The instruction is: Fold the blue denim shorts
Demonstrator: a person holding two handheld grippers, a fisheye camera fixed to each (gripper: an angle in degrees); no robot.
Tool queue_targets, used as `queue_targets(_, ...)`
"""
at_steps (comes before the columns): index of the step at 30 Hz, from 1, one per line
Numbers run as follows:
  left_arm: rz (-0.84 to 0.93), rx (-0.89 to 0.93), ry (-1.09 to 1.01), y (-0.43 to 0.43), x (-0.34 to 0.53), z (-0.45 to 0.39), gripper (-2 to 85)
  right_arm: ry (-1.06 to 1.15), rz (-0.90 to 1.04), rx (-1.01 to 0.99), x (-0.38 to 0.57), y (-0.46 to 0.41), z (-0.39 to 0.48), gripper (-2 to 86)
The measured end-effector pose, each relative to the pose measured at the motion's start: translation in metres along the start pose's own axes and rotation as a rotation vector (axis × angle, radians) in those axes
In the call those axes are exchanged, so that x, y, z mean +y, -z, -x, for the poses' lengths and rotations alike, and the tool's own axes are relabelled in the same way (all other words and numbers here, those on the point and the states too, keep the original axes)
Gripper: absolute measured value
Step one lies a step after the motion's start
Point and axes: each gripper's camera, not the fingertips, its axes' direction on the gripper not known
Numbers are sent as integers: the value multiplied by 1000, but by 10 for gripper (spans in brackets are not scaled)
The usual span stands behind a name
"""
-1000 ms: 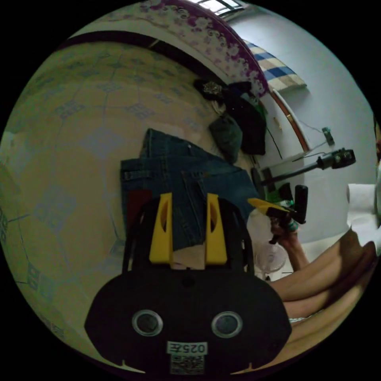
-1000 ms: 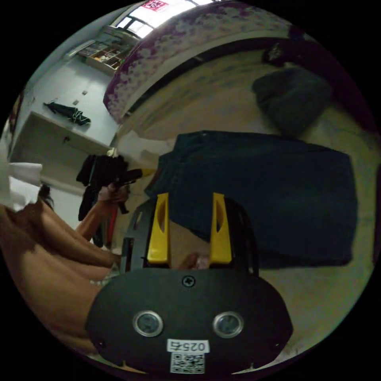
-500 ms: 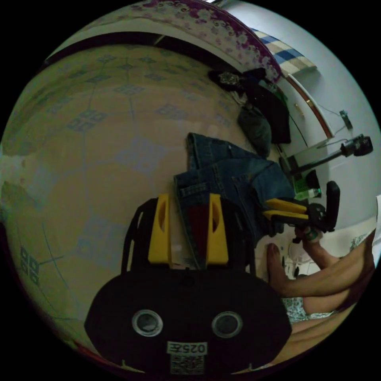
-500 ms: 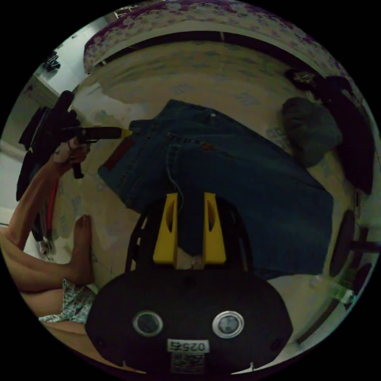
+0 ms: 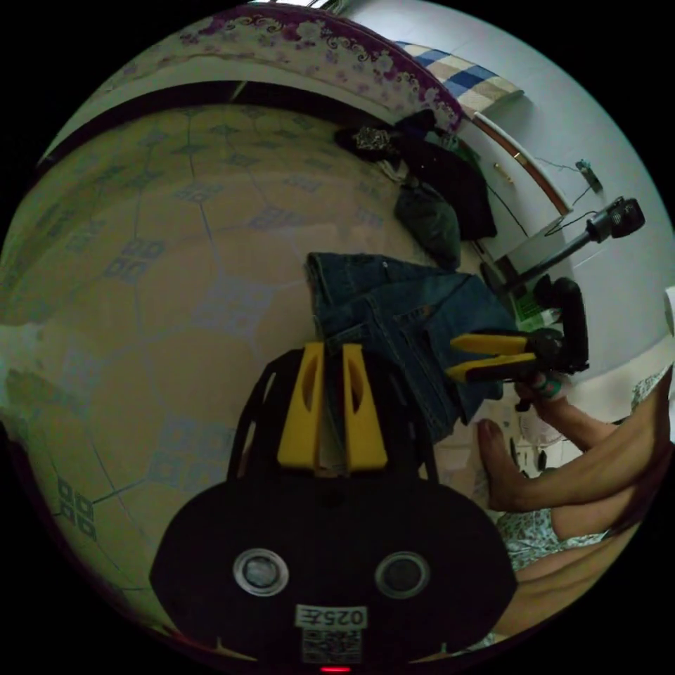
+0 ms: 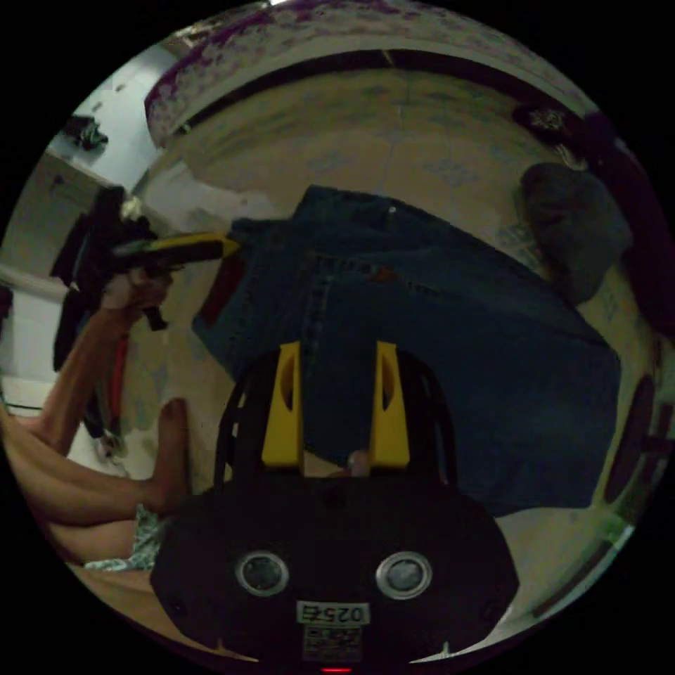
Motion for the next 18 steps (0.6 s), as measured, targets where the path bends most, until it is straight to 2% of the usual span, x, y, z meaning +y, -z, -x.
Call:
queue_targets(2, -46, -6, -31, 12, -2, -10, -4, 44, 3, 93, -4, -3, 9, 130)
queue_targets(4, -68, -21, -70, 21, -5, -22, -6, 87, 5, 158, -4, 0, 15, 77)
queue_targets(6, -107, -49, -138, 32, -10, -38, -8, 110, -42, 332, 1, 11, 13, 8)
queue_targets(10, -150, -84, -217, 46, -29, -58, -8, 37, -92, 332, 7, 45, -13, -2)
queue_targets(14, -134, -127, -228, 36, -76, -54, -7, -66, -199, 128, 9, 87, -58, 6)
queue_targets(16, -45, -166, -187, 12, -98, -34, -6, -49, -187, 22, 2, 89, -76, 26)
queue_targets(18, 190, -200, -82, -42, -118, 5, -4, 20, -94, -226, -12, 77, -97, 79)
